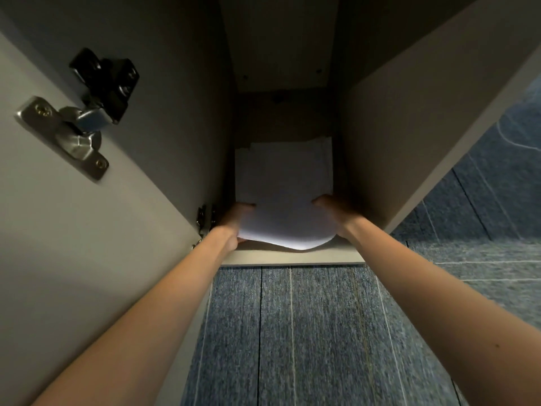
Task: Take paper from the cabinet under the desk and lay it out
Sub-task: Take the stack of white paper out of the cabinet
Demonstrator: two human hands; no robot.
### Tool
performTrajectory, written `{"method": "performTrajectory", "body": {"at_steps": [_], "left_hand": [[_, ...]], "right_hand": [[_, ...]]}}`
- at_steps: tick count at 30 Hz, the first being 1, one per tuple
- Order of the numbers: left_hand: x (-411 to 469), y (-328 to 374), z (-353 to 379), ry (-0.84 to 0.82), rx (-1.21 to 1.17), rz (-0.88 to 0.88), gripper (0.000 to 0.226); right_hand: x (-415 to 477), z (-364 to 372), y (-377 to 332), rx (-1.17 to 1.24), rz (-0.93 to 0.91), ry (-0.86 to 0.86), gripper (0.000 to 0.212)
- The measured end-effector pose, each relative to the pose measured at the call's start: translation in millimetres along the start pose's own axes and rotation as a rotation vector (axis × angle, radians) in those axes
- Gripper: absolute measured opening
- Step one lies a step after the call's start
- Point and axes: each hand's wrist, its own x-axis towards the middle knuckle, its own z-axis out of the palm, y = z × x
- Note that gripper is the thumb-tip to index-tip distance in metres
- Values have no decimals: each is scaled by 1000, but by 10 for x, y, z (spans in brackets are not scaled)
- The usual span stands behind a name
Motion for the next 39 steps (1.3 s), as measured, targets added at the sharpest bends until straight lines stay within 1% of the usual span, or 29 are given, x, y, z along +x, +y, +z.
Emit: {"method": "performTrajectory", "body": {"at_steps": [1, 2, 3, 4, 6, 7, 10, 13, 15, 16, 17, 20, 23, 26, 28, 30, 33, 36, 39], "left_hand": [[-7, -3, -20, -20, -5, -5, 20], [-20, -8, -28, -32, -2, 0, 22], [-17, -20, -23, -29, 28, 11, 29], [-27, -27, -4, -2, 91, 33, 36], [-128, -14, 54, 68, 155, 69, 44], [-176, -13, 85, 72, 152, 76, 46], [-370, 38, 129, 41, 149, 72, 50], [-672, 119, 132, 53, 112, 7, 54], [-948, 221, 135, 68, 95, -28, 45], [-1080, 266, 128, 69, 106, -41, 36], [-1247, 339, 117, 72, 126, -49, 32], [-1782, 544, 16, 49, 149, -95, 59], [-2276, 671, -147, 33, 169, -164, 64], [-2880, 911, -268, 34, 173, -220, 56], [-3290, 1103, -324, 2, 155, -242, 45], [-3695, 1272, -389, -28, 154, -272, 42], [-4213, 1424, -508, -47, 163, -306, 42], [-4646, 1521, -594, -71, 181, -352, 47], [-5033, 1632, -666, -89, 195, -373, 48]], "right_hand": [[-1, -31, 11, 19, 38, -36, 16], [-4, -53, 29, 17, 70, -59, 21], [-12, -68, 40, 4, 82, -68, 31], [-35, -72, 26, -10, 76, -66, 39], [-115, -52, -32, -57, 5, -9, 46], [-177, -40, -82, -88, -45, 23, 47], [-433, -53, -229, -207, -166, 60, 40], [-788, -194, -375, -378, -142, 84, 37], [-1073, -312, -480, -407, -77, 120, 33], [-1203, -359, -527, -397, -70, 130, 30], [-1367, -412, -605, -392, -67, 135, 29], [-1882, -553, -847, -364, -56, 103, 35], [-2423, -662, -1092, -294, 10, 71, 41], [-2951, -756, -1320, -258, 96, 45, 36], [-3300, -818, -1480, -231, 143, 43, 38], [-3673, -887, -1631, -202, 191, 56, 41], [-4214, -975, -1799, -181, 263, 72, 41], [-4697, -1054, -1941, -144, 314, 86, 40], [-5137, -1146, -2074, -97, 346, 138, 39]]}}
